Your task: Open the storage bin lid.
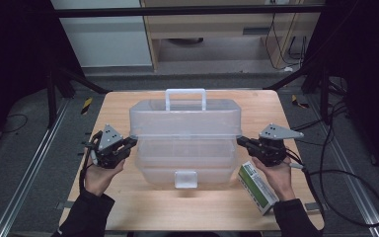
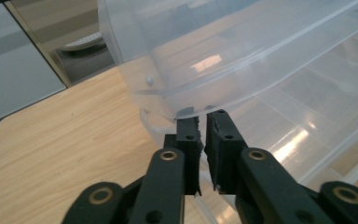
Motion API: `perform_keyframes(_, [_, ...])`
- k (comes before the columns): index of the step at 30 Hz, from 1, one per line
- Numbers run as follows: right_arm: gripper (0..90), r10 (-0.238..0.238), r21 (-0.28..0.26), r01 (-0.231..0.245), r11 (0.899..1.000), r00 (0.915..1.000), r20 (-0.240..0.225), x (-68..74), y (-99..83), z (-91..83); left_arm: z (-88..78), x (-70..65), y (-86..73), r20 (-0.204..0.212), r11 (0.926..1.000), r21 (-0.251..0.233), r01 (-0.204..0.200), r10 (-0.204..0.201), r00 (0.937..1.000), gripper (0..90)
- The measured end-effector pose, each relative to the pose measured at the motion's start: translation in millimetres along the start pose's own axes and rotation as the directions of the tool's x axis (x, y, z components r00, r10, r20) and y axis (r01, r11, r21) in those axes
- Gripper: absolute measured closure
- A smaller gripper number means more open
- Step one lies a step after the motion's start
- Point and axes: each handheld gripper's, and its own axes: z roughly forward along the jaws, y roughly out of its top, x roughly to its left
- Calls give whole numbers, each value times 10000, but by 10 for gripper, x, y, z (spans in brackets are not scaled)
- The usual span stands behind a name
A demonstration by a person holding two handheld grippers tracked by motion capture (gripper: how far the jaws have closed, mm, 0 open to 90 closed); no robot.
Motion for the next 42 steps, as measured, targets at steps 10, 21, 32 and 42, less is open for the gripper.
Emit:
perform_keyframes(10, [900, -35, 92, 35, 10000, 10000, 18, 1, -5, 2, 23, 49, -74, -319, 9998, -199, -45, 39, 9995, 644])
perform_keyframes(21, [900, -40, 131, 40, 9999, 10000, 13, 3, -6, 1, 109, 70, 6, -464, 9971, -552, -519, 494, 9977, 612])
perform_keyframes(32, [900, -56, 172, 56, 9998, 10000, 3, 2, -4, 3, 133, 100, 26, -458, 9964, -744, -410, 376, 9982, 620])
perform_keyframes(42, [893, -66, 278, 65, 9996, 10000, 27, 11, -9, 11, 126, 91, 35, -589, 9964, -769, -347, 302, 9978, 649])
